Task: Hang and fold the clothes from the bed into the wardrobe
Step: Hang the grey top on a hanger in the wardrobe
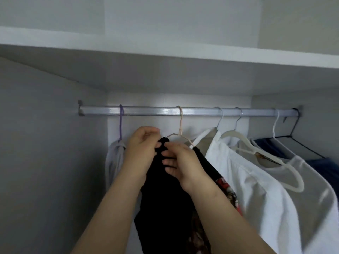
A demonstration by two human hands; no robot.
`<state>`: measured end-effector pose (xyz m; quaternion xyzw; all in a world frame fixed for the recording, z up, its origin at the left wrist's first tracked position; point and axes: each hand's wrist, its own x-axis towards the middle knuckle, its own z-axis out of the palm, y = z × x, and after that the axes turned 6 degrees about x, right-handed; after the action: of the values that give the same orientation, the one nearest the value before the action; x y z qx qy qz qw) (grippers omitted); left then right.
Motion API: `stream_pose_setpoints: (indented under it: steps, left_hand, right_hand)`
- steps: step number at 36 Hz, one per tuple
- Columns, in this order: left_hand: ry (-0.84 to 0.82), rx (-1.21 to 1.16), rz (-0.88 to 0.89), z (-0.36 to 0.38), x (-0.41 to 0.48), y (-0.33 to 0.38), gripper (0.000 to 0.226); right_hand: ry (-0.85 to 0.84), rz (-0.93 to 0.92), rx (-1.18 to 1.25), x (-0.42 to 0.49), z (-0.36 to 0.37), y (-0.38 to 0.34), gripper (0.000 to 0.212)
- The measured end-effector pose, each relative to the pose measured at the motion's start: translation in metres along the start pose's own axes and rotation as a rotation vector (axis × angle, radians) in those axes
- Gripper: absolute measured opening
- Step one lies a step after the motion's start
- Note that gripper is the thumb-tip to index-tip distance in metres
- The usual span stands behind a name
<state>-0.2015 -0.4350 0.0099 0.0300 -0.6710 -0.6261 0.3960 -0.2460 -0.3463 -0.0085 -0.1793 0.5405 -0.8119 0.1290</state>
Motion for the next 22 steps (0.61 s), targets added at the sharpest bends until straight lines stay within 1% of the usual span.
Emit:
stream_pose_setpoints:
  steps: [5,9,16,22]
  left_hand:
    - [-0.22,-0.078,-0.055,0.063,-0.039,0.014,0.02]
    - [-0.332,-0.171,-0.08,0.115,-0.077,0.03,0.017]
    - [-0.536,-0.345,-0.219,0.211,-0.174,0.051,0.018]
    - [-0.772,-0.402,-0.363,0.28,-0.276,0.059,0.014]
  right_hand:
    - [0.122,-0.148,0.018,-0.051,-0.063,-0.033,0.015]
    - [0.249,-0.257,-0.016,-0.099,-0.115,-0.059,0.016]
    - [0.554,-0.376,-0.029,-0.199,-0.209,-0.097,0.017]
    - [0.792,-0.447,-0.038,-0.308,-0.283,-0.108,0.013]
